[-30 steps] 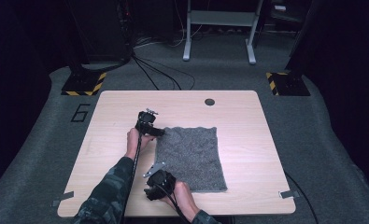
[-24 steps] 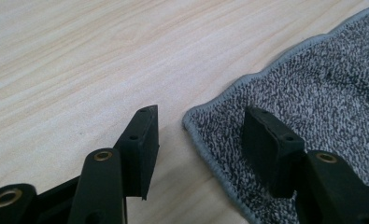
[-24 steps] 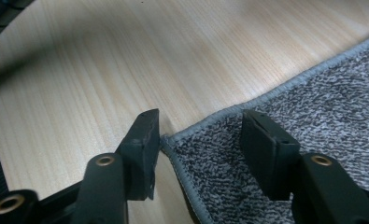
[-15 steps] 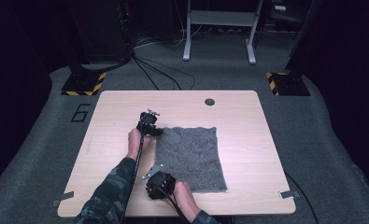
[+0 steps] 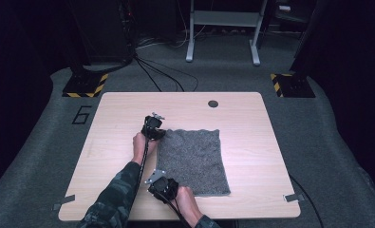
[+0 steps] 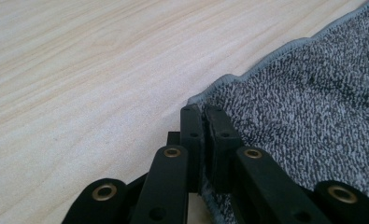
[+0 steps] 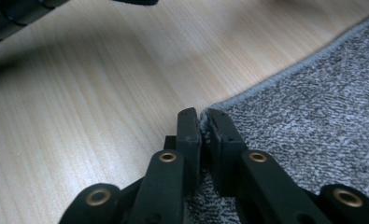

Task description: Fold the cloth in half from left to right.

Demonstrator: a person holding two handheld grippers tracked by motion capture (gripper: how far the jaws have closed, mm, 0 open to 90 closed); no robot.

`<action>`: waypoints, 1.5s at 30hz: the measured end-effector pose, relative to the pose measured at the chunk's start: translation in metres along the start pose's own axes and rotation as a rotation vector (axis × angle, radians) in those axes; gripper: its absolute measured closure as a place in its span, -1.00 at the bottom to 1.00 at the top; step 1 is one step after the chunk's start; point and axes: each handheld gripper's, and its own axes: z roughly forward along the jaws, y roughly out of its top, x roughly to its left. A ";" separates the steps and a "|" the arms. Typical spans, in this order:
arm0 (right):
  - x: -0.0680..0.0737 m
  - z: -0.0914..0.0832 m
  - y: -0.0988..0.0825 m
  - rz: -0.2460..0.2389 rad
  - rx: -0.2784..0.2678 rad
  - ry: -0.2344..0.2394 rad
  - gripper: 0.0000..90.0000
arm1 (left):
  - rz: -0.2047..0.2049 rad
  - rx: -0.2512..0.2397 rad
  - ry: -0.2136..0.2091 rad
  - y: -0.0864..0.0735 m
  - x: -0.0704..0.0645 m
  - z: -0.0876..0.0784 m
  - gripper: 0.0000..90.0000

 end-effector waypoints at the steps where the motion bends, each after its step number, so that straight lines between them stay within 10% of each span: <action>1: 0.001 -0.001 -0.001 0.017 -0.001 -0.010 0.88 | -0.021 -0.007 -0.005 -0.001 0.000 0.000 0.93; 14: -0.008 -0.028 -0.007 0.079 -0.105 0.008 0.89 | -0.052 -0.016 -0.004 0.001 0.005 -0.009 0.95; 45: -0.016 -0.084 0.027 0.120 -0.339 0.041 0.89 | 0.082 -0.066 0.111 0.056 0.003 -0.076 0.95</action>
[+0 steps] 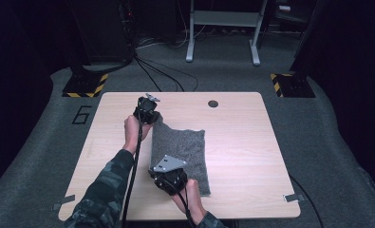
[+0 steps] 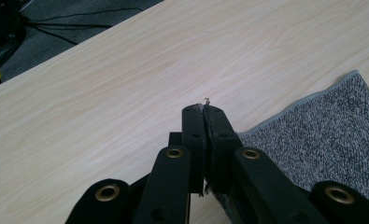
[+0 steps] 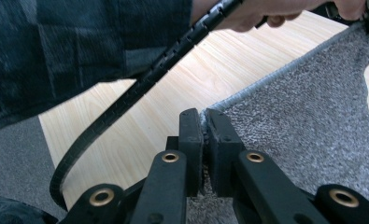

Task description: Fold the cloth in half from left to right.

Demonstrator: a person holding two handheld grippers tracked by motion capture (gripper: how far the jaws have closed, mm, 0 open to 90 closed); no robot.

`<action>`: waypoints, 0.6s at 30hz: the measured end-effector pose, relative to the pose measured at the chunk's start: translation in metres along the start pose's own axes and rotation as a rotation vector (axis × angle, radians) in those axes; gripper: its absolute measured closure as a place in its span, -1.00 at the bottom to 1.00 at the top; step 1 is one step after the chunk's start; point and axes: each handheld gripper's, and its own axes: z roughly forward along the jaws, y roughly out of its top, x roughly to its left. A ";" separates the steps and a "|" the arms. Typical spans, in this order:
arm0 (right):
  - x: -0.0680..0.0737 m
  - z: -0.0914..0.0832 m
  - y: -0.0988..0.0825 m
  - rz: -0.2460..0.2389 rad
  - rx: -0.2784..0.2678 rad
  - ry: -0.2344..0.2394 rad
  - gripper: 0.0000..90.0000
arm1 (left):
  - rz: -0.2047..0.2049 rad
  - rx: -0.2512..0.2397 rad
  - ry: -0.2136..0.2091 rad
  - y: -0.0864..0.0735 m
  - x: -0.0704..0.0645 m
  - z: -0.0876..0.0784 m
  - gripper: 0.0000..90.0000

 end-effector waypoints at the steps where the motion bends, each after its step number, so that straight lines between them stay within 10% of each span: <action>1: 0.000 -0.001 -0.001 0.011 -0.002 -0.006 0.89 | -0.004 0.001 -0.006 0.000 -0.001 0.001 0.95; 18: -0.013 -0.028 -0.020 0.026 0.013 -0.066 0.89 | 0.028 -0.016 -0.071 0.016 -0.038 0.017 0.94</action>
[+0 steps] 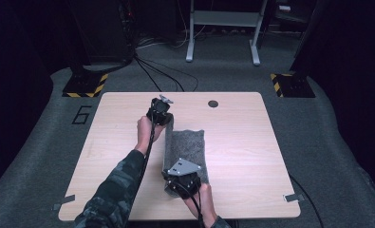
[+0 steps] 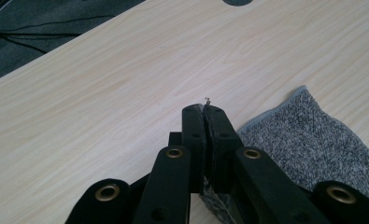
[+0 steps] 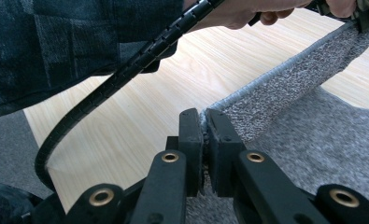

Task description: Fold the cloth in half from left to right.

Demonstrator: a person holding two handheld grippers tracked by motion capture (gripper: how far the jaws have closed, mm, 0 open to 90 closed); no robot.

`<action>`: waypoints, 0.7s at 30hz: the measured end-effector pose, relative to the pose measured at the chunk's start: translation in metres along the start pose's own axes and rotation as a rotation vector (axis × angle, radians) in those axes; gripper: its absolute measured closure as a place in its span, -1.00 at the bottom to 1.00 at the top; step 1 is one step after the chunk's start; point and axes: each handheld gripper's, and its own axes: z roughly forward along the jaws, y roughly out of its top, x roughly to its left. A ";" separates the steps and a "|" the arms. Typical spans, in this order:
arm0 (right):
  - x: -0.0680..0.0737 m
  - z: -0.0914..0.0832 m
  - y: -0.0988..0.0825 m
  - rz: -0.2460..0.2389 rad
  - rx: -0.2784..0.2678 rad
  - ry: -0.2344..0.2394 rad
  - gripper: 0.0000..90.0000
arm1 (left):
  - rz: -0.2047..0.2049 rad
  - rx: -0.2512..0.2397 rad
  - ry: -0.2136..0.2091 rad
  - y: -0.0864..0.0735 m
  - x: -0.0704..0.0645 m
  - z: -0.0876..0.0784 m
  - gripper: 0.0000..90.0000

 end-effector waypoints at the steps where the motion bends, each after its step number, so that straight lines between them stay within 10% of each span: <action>1: -0.001 -0.001 -0.001 0.005 -0.001 -0.004 0.89 | -0.002 -0.003 -0.003 0.001 -0.002 0.002 0.94; 21: -0.019 -0.021 -0.025 0.083 0.007 -0.047 0.89 | 0.031 -0.018 -0.036 0.011 -0.033 0.020 0.93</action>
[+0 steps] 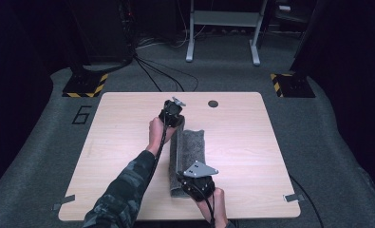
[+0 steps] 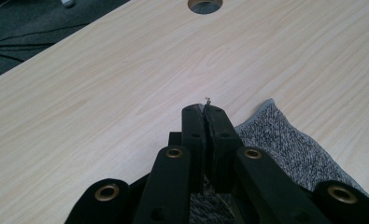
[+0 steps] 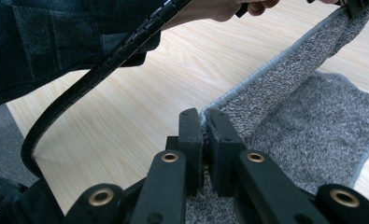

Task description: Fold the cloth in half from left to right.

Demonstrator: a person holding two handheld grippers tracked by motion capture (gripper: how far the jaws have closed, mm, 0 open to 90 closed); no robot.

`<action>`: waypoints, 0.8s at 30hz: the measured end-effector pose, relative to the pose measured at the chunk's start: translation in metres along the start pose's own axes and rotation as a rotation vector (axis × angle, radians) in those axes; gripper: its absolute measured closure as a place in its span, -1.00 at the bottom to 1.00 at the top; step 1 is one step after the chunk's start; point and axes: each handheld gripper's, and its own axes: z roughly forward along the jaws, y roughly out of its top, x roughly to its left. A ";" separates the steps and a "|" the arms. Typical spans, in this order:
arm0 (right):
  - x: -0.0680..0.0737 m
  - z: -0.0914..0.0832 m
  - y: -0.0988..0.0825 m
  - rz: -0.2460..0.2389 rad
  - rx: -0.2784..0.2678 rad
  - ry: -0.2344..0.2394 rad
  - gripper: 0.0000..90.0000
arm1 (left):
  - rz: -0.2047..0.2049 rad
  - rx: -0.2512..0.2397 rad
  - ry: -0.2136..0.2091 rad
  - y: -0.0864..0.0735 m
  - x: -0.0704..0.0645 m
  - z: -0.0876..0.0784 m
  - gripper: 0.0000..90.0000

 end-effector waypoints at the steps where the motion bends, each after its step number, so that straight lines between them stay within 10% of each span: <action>1: -0.001 0.000 -0.001 -0.002 -0.001 -0.001 0.89 | 0.005 0.003 0.000 0.000 -0.001 0.001 0.93; 24: -0.023 -0.009 -0.034 0.097 0.044 -0.054 0.87 | 0.031 0.040 -0.034 0.003 -0.027 0.032 0.93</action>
